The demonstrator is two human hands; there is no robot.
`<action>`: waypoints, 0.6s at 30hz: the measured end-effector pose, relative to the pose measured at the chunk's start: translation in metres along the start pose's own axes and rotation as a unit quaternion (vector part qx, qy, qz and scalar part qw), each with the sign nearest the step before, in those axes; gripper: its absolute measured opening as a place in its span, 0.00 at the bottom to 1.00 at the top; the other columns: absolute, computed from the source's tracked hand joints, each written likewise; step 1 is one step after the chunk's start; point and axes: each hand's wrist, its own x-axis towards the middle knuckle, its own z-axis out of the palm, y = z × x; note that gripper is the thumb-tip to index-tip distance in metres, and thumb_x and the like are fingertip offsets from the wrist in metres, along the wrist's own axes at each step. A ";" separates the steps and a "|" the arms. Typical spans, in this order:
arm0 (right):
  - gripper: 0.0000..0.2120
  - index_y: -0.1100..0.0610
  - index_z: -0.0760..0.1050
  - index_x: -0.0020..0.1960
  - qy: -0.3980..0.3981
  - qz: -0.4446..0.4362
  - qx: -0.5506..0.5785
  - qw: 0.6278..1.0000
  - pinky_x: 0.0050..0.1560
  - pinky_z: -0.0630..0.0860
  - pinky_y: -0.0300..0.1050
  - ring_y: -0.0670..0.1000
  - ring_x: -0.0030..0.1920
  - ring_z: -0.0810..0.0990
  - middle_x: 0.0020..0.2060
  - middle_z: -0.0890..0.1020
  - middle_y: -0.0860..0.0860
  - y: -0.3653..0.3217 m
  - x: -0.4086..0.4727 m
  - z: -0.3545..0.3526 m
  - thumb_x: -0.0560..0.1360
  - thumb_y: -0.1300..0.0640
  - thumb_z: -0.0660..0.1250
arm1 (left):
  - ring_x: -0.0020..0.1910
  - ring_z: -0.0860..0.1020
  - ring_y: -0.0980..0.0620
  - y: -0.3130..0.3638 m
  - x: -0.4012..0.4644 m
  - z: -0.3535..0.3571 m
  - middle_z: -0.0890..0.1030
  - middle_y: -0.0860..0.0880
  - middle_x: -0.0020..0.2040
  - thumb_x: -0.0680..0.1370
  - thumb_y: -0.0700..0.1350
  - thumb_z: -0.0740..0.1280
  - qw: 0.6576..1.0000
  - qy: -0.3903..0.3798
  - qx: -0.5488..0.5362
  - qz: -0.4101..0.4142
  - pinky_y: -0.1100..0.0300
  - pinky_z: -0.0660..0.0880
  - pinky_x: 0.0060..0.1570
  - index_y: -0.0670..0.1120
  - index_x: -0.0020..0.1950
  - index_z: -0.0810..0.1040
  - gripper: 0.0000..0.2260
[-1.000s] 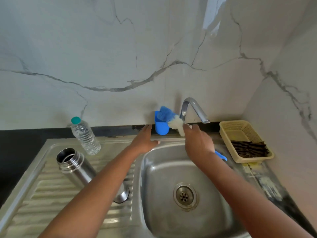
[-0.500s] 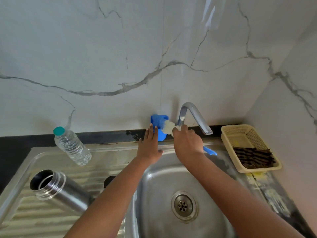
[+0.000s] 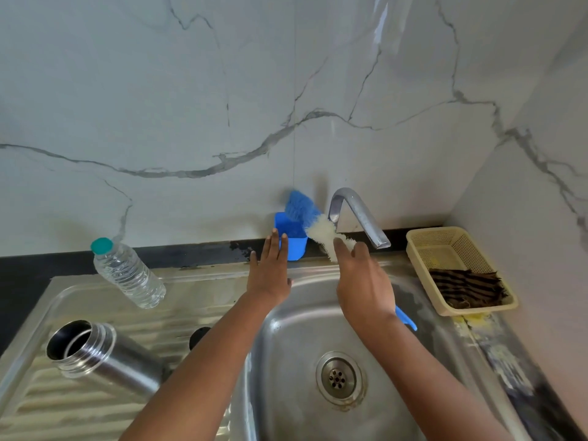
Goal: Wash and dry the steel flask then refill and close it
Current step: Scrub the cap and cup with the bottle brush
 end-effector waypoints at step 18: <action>0.39 0.55 0.64 0.76 0.067 0.006 0.091 0.994 0.39 0.79 0.54 0.59 0.47 0.78 0.57 0.75 0.58 0.034 -0.032 0.065 0.68 0.77 0.64 | 0.80 0.38 0.45 -0.002 -0.004 -0.006 0.33 0.48 0.80 0.80 0.48 0.67 1.000 -0.010 0.005 -0.003 0.42 0.48 0.78 0.49 0.80 0.33 0.44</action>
